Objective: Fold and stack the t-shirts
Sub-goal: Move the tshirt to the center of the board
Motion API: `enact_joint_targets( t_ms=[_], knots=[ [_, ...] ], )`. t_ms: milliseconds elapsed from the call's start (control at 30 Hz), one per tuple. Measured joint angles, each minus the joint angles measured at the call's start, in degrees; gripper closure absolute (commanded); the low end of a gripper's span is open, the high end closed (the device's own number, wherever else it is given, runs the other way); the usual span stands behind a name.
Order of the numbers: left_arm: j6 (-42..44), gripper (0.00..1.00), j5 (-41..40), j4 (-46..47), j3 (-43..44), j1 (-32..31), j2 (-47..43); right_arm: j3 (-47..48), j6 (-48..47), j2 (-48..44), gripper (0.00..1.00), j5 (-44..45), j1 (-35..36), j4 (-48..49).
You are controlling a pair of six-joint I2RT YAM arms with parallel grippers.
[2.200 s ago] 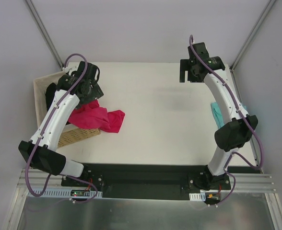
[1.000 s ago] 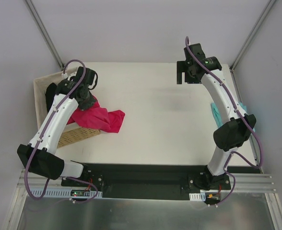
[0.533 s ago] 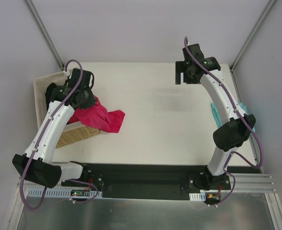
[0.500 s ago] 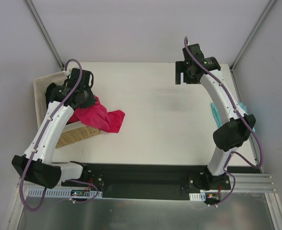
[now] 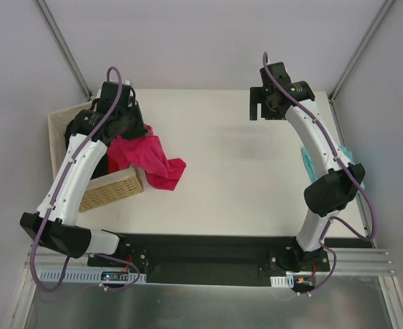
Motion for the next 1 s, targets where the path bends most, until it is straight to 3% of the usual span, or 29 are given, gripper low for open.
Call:
enact_joint_targets(
  t_ms=[600,633,667,767,900,1000],
  knots=[
    [8.5,0.98,4.96,-2.14,10.34,-16.33,15.56,1.7,0.35,1.05,0.0,0.09,0.11,-0.2],
    [8.72,0.89,5.16,-2.34,10.64,-16.85,16.26,1.7,0.33,1.05,0.0,0.15,0.11,-0.2],
    [8.94,0.72,5.42,-2.6,10.84,-17.22,16.85,1.7,0.33,1.05,0.0,0.2,0.11,-0.2],
    [9.88,0.49,5.99,-3.37,11.26,-17.64,18.1,1.7,0.31,1.05,0.0,0.33,0.11,-0.2],
    [9.75,0.34,5.68,-4.28,11.32,-17.64,18.53,1.7,-0.07,1.05,0.0,0.57,0.11,-0.2],
    [9.62,0.34,4.9,-4.66,11.32,-17.64,18.53,1.7,-0.31,1.07,0.0,0.63,0.11,-0.2]
  ],
)
